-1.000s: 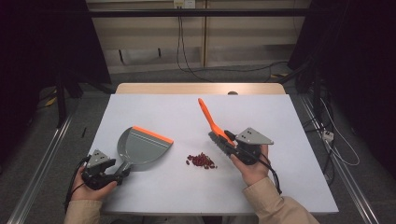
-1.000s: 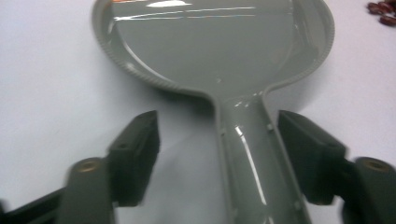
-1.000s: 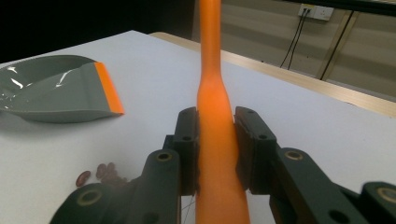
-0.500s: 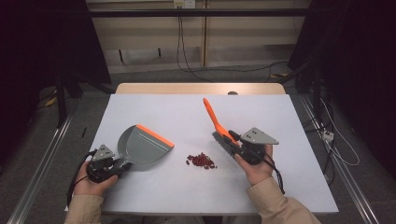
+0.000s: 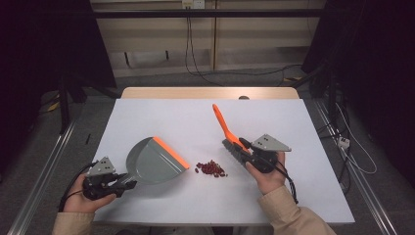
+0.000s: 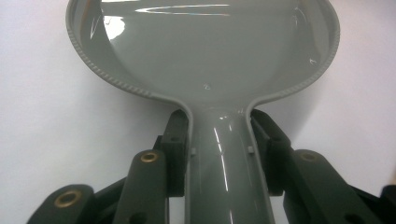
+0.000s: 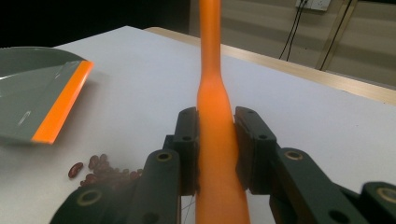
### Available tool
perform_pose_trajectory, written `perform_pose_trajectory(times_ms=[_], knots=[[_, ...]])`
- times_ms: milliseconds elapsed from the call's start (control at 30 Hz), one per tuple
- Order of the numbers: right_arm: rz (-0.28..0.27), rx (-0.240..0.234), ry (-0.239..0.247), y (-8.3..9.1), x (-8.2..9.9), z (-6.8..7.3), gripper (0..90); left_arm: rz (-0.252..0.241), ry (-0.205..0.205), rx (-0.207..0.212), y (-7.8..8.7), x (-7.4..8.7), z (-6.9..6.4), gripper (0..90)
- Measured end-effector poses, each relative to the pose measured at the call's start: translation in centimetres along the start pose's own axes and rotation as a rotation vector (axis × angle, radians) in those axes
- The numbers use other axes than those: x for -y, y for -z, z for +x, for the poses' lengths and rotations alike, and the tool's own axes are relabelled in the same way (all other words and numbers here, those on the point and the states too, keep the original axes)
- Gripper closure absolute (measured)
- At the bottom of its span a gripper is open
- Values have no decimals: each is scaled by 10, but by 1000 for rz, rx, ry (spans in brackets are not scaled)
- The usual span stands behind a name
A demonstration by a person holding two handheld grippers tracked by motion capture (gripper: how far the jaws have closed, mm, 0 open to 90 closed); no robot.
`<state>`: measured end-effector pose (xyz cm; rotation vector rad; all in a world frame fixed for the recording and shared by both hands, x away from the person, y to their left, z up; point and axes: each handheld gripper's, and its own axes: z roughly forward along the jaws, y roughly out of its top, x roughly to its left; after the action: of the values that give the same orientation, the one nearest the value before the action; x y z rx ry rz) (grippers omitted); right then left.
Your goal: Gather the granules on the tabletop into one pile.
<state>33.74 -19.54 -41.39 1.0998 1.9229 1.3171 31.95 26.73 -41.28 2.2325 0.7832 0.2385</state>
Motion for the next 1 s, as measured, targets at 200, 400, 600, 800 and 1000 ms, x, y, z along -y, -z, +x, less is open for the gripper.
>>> perform_pose_trajectory(times_ms=[200, 400, 600, 800, 1000], knots=[[11, 6, -3, -2, 3, -1, 721, 31, -34, 65, -7, 0, -7, 631], [32, 18, 2, -8, 6, 2, 721, 49, -70, 112, -14, -2, -15, 630], [55, 20, 16, -13, 11, 9, 721, 67, -97, 142, -23, -5, -22, 630], [53, 14, 20, -14, 13, 13, 721, 76, -117, 150, -28, -8, -26, 630], [47, 11, 37, -16, 13, 20, 720, 73, -134, 179, -33, -13, -29, 628]])
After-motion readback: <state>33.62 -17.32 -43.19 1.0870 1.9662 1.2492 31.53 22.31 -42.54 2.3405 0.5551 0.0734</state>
